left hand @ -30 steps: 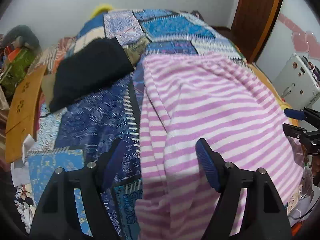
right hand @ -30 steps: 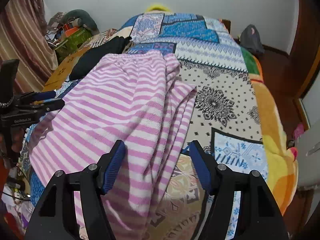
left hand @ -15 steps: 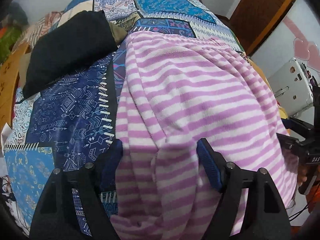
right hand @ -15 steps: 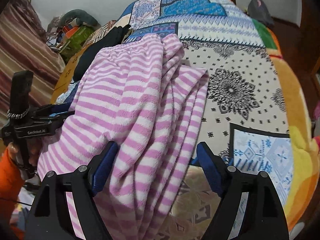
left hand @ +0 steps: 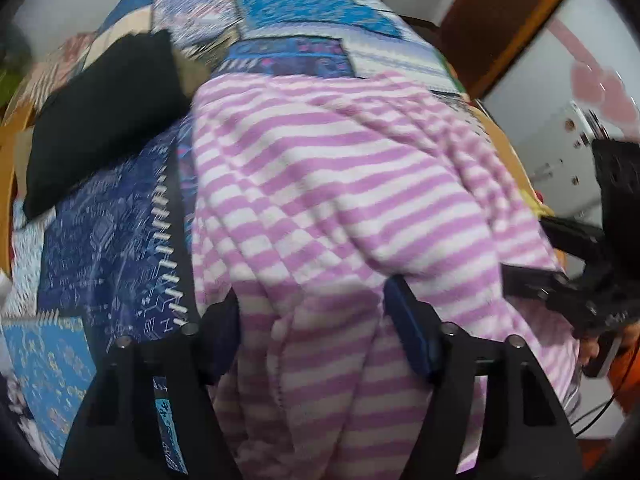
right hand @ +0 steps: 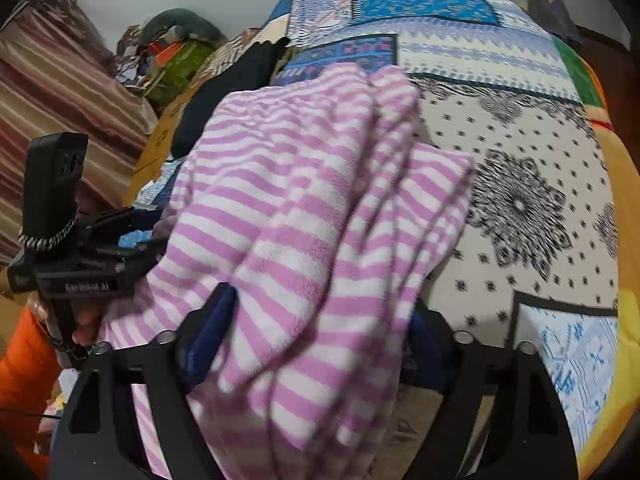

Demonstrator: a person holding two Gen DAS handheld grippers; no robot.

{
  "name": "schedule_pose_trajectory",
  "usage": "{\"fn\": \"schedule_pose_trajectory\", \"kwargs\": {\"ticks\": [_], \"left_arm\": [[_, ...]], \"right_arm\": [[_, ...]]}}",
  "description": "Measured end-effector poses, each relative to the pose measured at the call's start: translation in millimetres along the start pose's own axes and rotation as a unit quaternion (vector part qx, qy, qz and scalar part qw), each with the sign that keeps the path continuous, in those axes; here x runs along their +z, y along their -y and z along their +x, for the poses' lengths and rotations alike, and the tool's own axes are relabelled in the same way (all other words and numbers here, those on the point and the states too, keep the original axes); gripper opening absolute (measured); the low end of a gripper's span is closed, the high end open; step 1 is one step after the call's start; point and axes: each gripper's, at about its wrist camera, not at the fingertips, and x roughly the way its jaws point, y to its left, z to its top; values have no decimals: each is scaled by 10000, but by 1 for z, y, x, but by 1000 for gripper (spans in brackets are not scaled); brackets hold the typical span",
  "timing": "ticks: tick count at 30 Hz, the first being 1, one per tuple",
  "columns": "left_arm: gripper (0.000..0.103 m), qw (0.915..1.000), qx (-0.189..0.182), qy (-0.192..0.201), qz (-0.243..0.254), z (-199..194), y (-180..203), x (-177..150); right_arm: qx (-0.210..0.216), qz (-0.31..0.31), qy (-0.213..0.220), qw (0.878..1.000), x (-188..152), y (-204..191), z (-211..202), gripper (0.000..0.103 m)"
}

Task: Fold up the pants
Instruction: 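Grasp the folded pants bundle with both tools, then lift the pants bundle with both tools and carry it up the bed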

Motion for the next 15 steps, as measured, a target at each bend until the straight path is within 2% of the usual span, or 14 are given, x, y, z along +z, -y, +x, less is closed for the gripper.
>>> {"fn": "schedule_pose_trajectory", "kwargs": {"ticks": [3, 5, 8, 10, 15], "left_arm": [[49, 9997, -18, -18, 234, -2, 13, 1], [45, 9996, -8, -22, 283, -4, 16, 2], [33, 9993, 12, 70, 363, -9, 18, 1], [24, 9990, 29, 205, 392, -16, 19, 0], [19, 9984, -100, 461, 298, -35, 16, 2]], "right_arm": [[-13, -244, -21, 9997, 5, -13, 4, 57], [-7, -413, 32, 9991, 6, -20, 4, 46], [-60, -559, 142, 9983, 8, -21, 0, 35], [-27, -581, 215, 9981, 10, -20, -4, 32], [-18, -699, 402, 9967, 15, -22, -16, 29]]}}
